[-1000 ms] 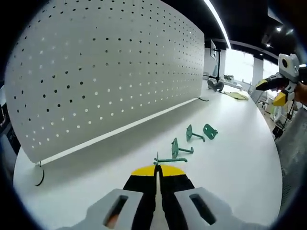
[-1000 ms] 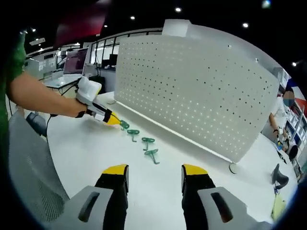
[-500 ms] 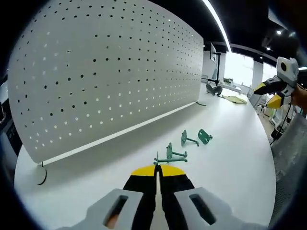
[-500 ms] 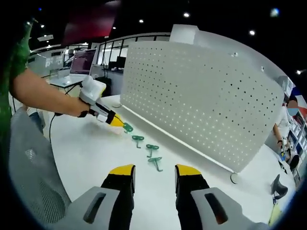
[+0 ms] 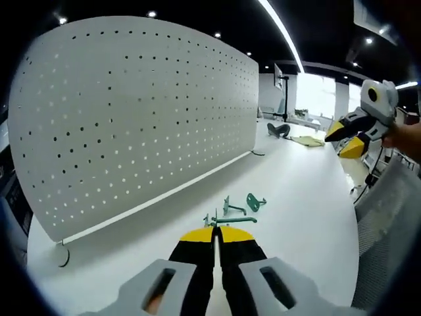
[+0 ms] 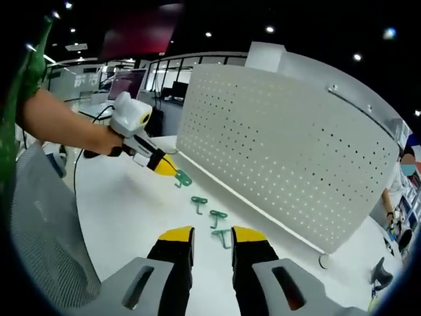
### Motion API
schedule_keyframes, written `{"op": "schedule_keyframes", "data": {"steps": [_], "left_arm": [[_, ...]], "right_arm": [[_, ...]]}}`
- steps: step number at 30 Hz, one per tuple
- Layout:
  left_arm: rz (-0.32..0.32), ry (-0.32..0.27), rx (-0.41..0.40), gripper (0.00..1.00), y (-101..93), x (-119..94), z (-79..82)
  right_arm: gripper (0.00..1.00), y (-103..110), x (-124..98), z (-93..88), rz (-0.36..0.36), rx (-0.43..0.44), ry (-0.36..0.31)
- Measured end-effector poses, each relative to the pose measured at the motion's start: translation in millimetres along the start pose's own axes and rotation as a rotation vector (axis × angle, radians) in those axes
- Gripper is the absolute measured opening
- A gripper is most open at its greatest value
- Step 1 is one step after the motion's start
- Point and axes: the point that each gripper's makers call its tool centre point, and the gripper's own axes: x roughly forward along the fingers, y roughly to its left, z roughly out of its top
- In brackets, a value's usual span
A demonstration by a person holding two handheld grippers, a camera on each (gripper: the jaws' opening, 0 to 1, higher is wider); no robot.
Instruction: Insert the hook assembly into the mounting plate slot until the hook locks in place.
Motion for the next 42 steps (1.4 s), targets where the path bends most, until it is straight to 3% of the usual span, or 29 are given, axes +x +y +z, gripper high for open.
{"op": "schedule_keyframes", "data": {"steps": [12, 25, 36, 42], "left_arm": [[-0.040, -0.043, 0.010, 0.02, -31.4, -15.1, 33.9], [-0.048, -0.050, -0.001, 0.02, -48.1, -23.3, 58.2], [-0.069, -0.037, -0.037, 0.02, -67.0, -27.1, 70.1], [-0.098, -0.058, -0.082, 0.02, -78.3, -27.5, 77.2]], "right_arm": [[0.21, 6.7, 6.2, 16.6, 0.039, -0.077, -0.028], [0.20, 15.3, 24.6, 36.3, 0.097, -0.207, -0.056], [0.18, 31.5, 28.9, 47.3, 0.097, -0.425, -0.070], [0.15, 34.3, 27.9, 50.1, 0.085, -0.519, -0.078]]}}
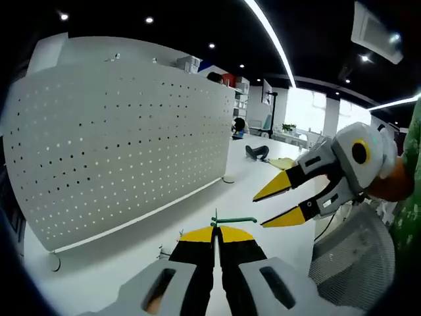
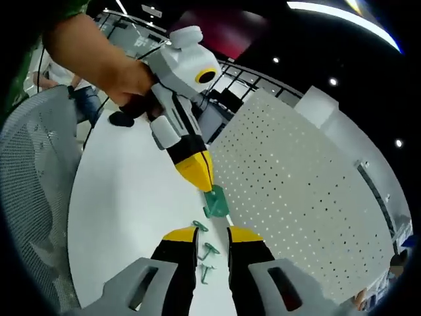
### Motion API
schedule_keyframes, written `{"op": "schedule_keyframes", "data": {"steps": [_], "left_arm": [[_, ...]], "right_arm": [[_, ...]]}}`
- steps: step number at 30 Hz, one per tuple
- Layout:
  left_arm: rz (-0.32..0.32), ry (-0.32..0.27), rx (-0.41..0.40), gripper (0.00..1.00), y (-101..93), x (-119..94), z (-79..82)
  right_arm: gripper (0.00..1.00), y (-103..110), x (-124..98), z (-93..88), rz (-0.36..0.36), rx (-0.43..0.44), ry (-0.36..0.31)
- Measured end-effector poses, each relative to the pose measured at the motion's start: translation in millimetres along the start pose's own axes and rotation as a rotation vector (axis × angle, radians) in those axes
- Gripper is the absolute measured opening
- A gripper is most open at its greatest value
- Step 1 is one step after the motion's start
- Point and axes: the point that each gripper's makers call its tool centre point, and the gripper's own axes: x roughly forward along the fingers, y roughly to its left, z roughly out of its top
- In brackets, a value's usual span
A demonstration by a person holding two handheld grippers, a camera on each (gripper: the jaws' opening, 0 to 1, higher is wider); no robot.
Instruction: Insert the hook assembly into the mounting plate slot until the hook locks in place.
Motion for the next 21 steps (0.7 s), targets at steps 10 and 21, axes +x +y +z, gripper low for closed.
{"op": "schedule_keyframes", "data": {"steps": [10, 21], "left_arm": [[-0.043, -0.001, -0.070, 0.02, -14.3, 6.7, 5.6], [-0.086, -0.004, -0.121, 0.02, -22.2, 11.0, 9.2]], "right_arm": [[0.12, -4.9, 1.8, 4.0, -0.022, -0.122, -0.005], [0.08, -13.8, 5.0, 4.5, -0.039, -0.172, -0.005]]}}
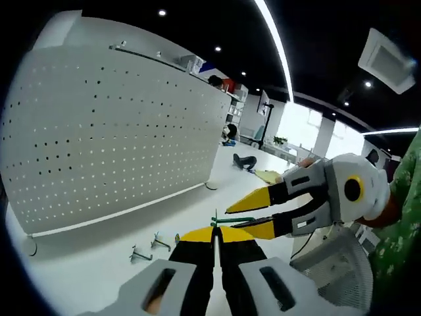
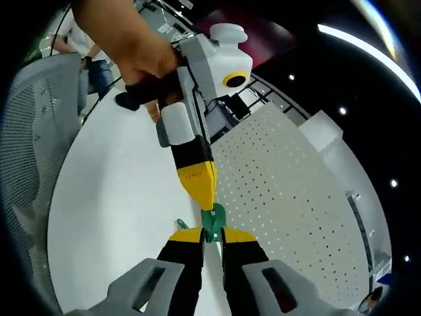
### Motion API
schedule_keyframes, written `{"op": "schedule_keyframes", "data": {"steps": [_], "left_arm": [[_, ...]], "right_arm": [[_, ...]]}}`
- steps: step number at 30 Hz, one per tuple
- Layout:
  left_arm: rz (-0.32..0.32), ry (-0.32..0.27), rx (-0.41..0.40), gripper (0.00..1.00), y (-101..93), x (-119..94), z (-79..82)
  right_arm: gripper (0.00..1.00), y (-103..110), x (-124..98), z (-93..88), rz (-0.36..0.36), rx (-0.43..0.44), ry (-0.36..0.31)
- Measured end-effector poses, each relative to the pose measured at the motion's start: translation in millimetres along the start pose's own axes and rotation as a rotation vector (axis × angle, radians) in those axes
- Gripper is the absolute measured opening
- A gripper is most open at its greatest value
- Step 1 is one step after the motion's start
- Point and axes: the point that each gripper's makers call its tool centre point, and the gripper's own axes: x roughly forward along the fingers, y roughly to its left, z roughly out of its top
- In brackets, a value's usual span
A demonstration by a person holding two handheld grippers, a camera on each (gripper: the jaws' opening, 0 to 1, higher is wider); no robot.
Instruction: Insert the hook assembly into the mounting plate slot until the hook locks in place.
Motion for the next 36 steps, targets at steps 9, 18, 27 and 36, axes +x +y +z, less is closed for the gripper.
{"op": "schedule_keyframes", "data": {"steps": [9, 18, 27, 36], "left_arm": [[-0.036, -0.013, -0.044, 0.02, -4.6, 1.0, 2.8], [-0.057, -0.017, -0.074, 0.02, -8.2, 2.2, 3.6], [-0.080, -0.015, -0.077, 0.02, -10.9, 1.8, 4.5], [-0.084, -0.042, -0.045, 0.02, -11.7, 2.5, 8.2]], "right_arm": [[0.05, -1.3, -0.2, 1.8, 0.000, -0.044, -0.006], [0.03, -2.2, -0.8, 2.1, 0.001, -0.041, -0.007], [0.02, -2.6, -1.9, 1.4, 0.009, -0.005, -0.010], [0.01, -5.8, -3.0, 0.3, -0.007, 0.038, -0.003]]}}
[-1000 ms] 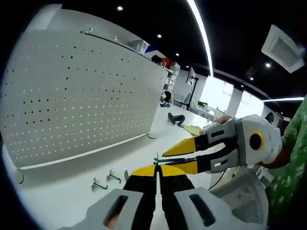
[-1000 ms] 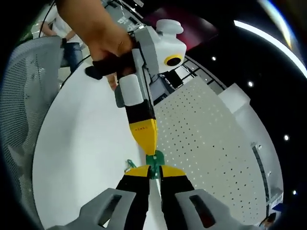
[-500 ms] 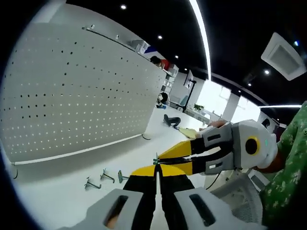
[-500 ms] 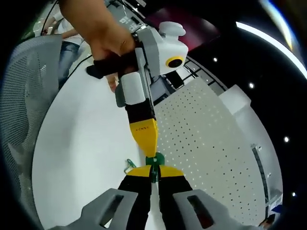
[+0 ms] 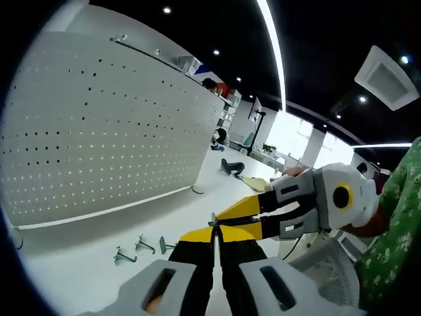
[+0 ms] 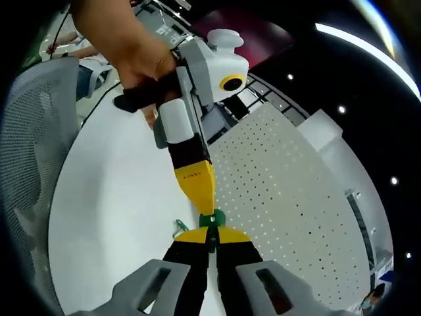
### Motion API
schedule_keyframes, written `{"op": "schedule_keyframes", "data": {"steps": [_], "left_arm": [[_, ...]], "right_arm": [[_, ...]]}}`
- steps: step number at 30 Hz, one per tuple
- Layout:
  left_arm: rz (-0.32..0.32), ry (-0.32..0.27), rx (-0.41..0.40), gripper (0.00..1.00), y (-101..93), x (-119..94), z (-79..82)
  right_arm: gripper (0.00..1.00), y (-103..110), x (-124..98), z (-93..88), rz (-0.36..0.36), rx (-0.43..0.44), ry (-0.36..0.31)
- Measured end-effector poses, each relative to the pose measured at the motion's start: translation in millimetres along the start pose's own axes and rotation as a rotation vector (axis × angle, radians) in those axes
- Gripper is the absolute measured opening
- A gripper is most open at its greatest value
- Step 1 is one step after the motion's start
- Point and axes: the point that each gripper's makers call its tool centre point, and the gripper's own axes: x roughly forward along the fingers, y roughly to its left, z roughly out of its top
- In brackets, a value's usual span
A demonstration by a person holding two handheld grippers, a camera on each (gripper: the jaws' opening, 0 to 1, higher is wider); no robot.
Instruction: Insert the hook assembly into the mounting plate slot until the hook locks in place.
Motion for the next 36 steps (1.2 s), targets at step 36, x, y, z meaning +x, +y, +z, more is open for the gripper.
{"op": "schedule_keyframes", "data": {"steps": [36], "left_arm": [[0.036, -0.079, 0.275, 0.27, -13.5, -10.1, 7.0]], "right_arm": [[0.01, -23.3, -12.9, -15.7, -0.084, 0.373, -0.003]]}}
